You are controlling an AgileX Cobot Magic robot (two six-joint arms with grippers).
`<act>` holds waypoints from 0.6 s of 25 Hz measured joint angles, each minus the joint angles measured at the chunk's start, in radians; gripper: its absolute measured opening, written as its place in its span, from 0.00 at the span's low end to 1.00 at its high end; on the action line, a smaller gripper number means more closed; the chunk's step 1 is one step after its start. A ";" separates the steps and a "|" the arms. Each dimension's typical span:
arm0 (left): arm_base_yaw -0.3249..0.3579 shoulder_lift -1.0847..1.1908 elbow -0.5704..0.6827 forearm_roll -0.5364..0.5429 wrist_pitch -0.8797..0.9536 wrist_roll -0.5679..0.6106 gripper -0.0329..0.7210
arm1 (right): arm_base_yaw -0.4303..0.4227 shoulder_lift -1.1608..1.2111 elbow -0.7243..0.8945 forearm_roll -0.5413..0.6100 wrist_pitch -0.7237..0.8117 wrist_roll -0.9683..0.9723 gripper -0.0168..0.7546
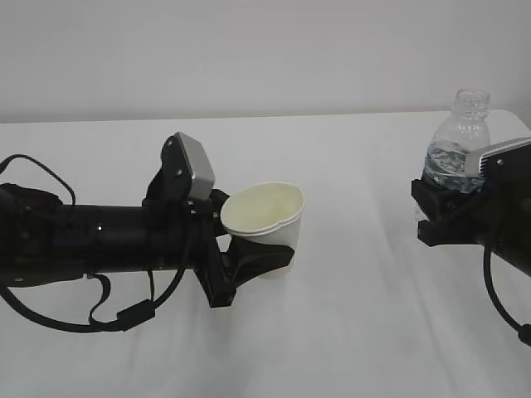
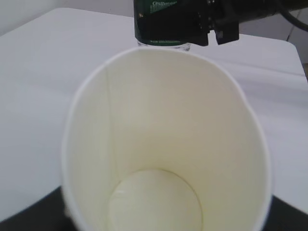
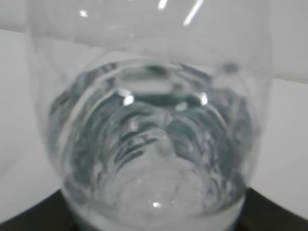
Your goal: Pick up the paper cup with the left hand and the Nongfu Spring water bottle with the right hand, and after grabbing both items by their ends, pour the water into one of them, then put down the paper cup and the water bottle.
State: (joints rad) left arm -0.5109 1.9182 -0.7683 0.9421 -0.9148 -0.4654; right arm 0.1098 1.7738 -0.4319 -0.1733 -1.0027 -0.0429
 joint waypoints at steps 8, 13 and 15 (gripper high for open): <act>-0.043 0.000 -0.020 0.008 0.040 -0.004 0.62 | 0.000 -0.098 0.002 -0.004 0.127 0.000 0.53; -0.058 0.000 -0.020 0.008 0.041 -0.016 0.62 | 0.000 -0.142 0.004 -0.005 0.190 0.000 0.53; -0.067 0.000 -0.020 0.008 0.041 -0.018 0.62 | 0.000 -0.160 0.004 -0.006 0.217 0.000 0.53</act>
State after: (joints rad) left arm -0.5779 1.9182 -0.7880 0.9504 -0.8736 -0.4838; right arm 0.1098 1.6136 -0.4276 -0.1796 -0.7857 -0.0429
